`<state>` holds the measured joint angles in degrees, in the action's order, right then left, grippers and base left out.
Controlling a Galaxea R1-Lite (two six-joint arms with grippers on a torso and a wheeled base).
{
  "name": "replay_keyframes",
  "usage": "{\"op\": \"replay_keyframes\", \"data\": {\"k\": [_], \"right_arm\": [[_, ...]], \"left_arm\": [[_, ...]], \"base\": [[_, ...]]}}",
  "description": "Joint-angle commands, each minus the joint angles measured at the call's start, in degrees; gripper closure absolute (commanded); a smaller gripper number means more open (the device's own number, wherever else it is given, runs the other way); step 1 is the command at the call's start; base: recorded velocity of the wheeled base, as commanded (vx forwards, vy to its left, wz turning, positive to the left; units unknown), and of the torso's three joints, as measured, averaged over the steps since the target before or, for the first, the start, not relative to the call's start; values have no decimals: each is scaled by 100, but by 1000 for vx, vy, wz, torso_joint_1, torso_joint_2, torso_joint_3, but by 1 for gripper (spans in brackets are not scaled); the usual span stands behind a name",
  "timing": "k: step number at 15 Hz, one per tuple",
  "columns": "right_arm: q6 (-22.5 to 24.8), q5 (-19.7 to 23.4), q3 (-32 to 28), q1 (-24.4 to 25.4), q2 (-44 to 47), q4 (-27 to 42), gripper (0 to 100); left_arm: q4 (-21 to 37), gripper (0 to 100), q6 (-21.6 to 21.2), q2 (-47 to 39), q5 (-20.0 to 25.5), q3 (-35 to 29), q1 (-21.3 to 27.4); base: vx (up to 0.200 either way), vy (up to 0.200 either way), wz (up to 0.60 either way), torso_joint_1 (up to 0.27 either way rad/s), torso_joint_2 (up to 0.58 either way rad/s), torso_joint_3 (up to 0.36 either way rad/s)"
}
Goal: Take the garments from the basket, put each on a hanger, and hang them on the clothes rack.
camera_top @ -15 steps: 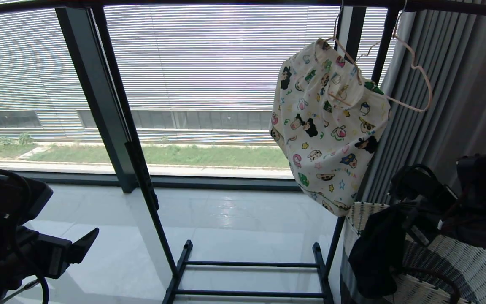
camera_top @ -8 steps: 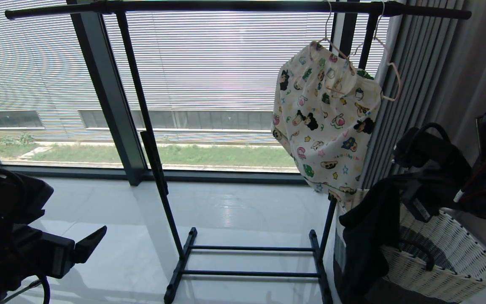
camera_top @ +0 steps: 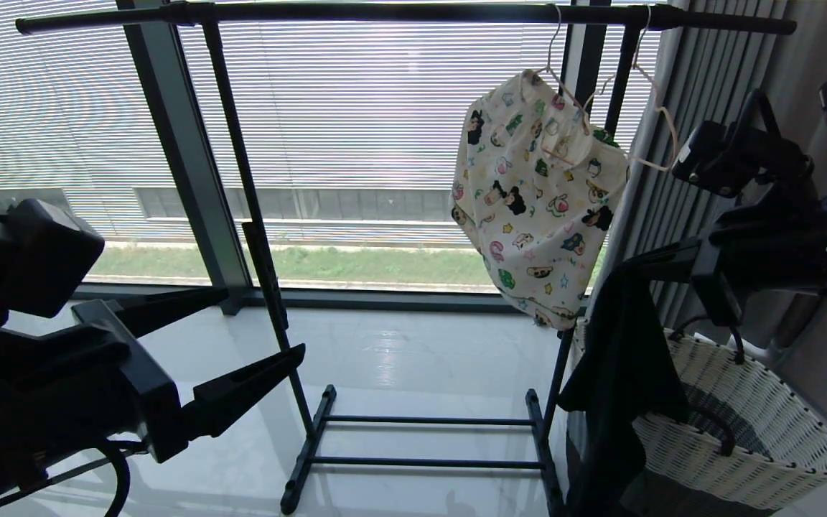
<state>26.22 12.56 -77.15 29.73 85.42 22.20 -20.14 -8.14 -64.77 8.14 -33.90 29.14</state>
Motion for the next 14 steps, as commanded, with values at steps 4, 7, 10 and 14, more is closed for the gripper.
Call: {"op": "replay_keyframes", "data": {"k": [4, 7, 10, 14], "right_arm": [[-328, 36, -256, 384, 89, 4, 100], [-618, 28, -239, 621, 54, -234, 100], [-724, 28, -168, 727, -113, -286, 100], [-750, 107, -116, 753, -236, -286, 100]], "left_arm": [[-8, 0, 1157, -2488, -700, -2112, 2149], [-8, 0, 1175, -3094, -726, -2288, 2325], [-8, 0, 1192, -3798, -735, -2806, 2325], [-8, 0, 1192, -4641, -1008, -3492, 2184]], "base": [[0, 0, 0, 0, 0, 0], [0, 0, 0, 0, 0, 0], [0, 0, 0, 0, 0, 0], [0, 0, 0, 0, 0, 0]]}}
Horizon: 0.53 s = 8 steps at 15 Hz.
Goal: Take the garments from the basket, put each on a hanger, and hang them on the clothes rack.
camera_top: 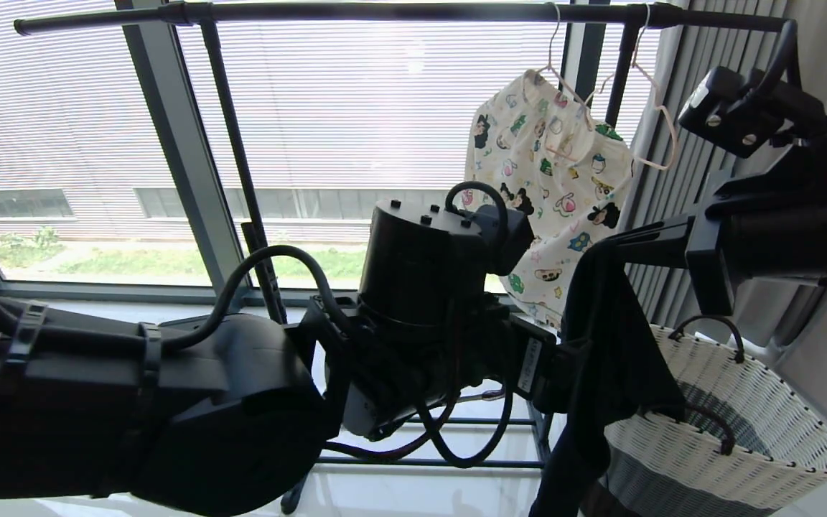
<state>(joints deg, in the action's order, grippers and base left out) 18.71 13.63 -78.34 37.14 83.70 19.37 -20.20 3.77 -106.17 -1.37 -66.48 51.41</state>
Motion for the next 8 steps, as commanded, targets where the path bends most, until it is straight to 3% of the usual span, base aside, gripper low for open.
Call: {"op": "replay_keyframes", "data": {"k": [1, 5, 8], "right_arm": [[1, 52, -6, 56, -91, -3, 100], [-8, 43, 20, 56, -73, -3, 100], [-69, 26, 134, -93, 94, -329, 100]], "left_arm": [[-2, 0, 1, -668, -74, -349, -43], [-2, 0, 72, -660, -66, -278, -26], [-2, 0, 107, -123, -48, 100, -26]], "base": [[0, 0, 0, 0, 0, 0], [0, 0, 0, 0, 0, 0], [0, 0, 0, 0, 0, 0]]}}
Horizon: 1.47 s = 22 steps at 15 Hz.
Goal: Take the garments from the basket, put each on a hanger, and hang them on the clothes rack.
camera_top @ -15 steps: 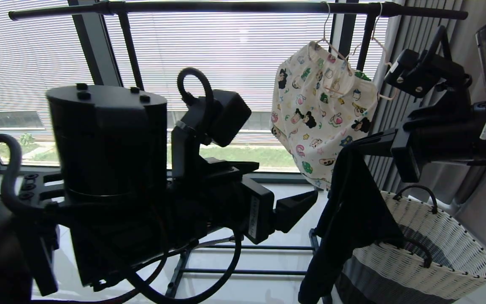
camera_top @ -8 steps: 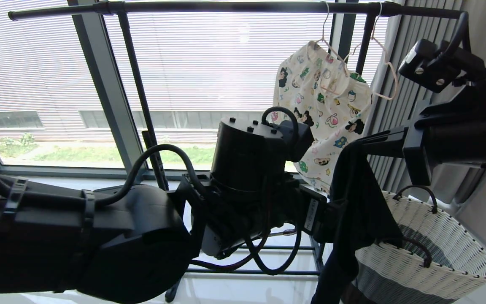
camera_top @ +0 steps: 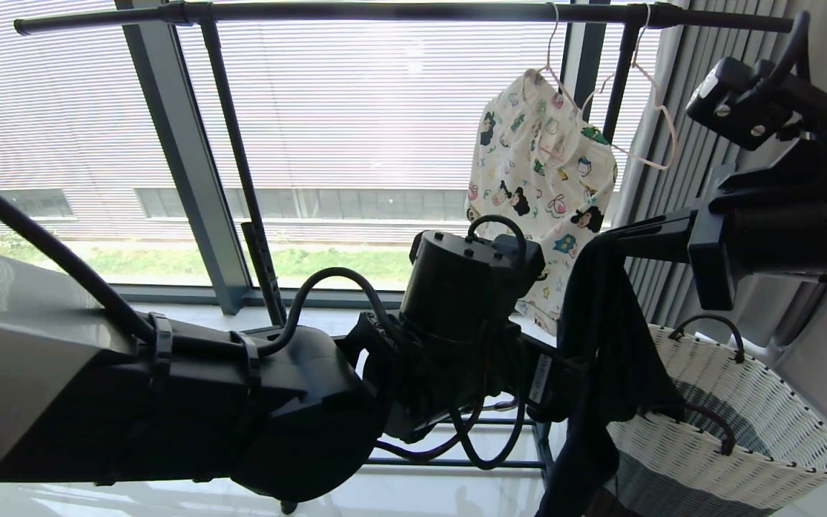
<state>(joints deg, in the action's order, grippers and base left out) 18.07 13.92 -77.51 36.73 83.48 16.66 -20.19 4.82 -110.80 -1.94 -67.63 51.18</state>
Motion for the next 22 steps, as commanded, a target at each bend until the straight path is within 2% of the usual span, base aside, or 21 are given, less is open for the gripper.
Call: {"op": "replay_keyframes", "data": {"k": [1, 4, 6, 12, 20, 22], "right_arm": [[-5, -12, 104, -61, 212, -339, 100], [-5, -12, 122, -52, 459, -629, 100], [-5, -12, 131, -26, 476, -673, 100], [-22, -3, 139, -26, 441, -700, 100], [-128, 14, 553, 150, 344, -1403, 100], [-128, 14, 535, 203, 309, -1447, 100]], "left_arm": [[-3, 0, 2, 568, 18, 453, -2], [-3, 0, -7, 1140, 273, 875, -2], [-3, 0, -7, 1113, 308, 699, -29], [-3, 0, -7, 612, 299, 136, -64], [6, 0, -7, -126, 167, 22, -328], [6, 0, -7, -434, -35, -4, -328]], "base": [[0, 0, 0, 0, 0, 0], [0, 0, 0, 0, 0, 0], [0, 0, 0, 0, 0, 0], [0, 0, 0, 0, 0, 0], [0, 0, 0, 0, 0, 0], [0, 0, 0, 0, 0, 0]]}}
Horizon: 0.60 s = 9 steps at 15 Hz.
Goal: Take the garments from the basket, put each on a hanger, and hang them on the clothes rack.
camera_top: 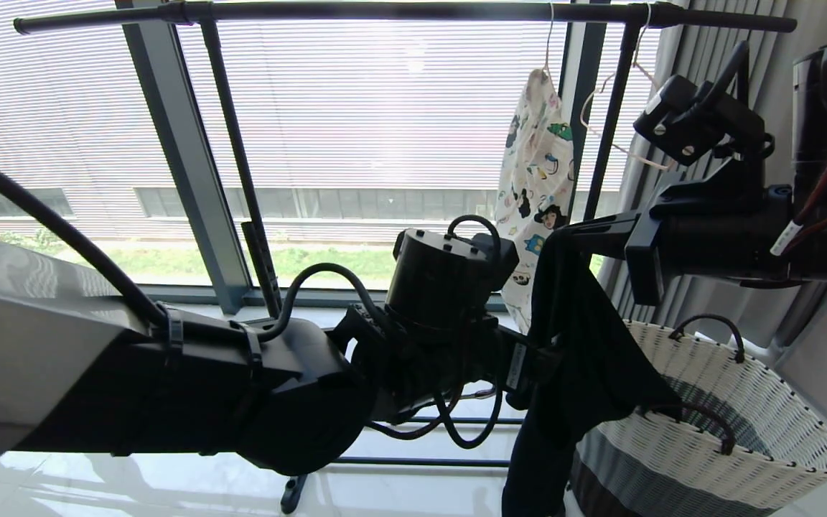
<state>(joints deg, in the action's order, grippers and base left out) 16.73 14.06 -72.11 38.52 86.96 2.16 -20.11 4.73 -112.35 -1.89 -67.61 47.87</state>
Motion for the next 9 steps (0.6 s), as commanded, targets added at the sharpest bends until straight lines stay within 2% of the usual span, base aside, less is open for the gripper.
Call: {"op": "replay_keyframes", "data": {"k": [1, 3, 9], "right_arm": [[6, 1, -5, 33, -56, 13, 100], [6, 1, -31, 24, -56, 4, 100], [-222, -17, -14, 15, 155, -75, 100]], "left_arm": [[-1, 0, 2, -384, -207, 28, -41], [-1, 0, 2, -551, -672, 354, -182], [-1, 0, 2, 64, -857, 1470, -428]], "base": [[0, 0, 0, 0, 0, 0], [0, 0, 0, 0, 0, 0], [0, 0, 0, 0, 0, 0]]}}
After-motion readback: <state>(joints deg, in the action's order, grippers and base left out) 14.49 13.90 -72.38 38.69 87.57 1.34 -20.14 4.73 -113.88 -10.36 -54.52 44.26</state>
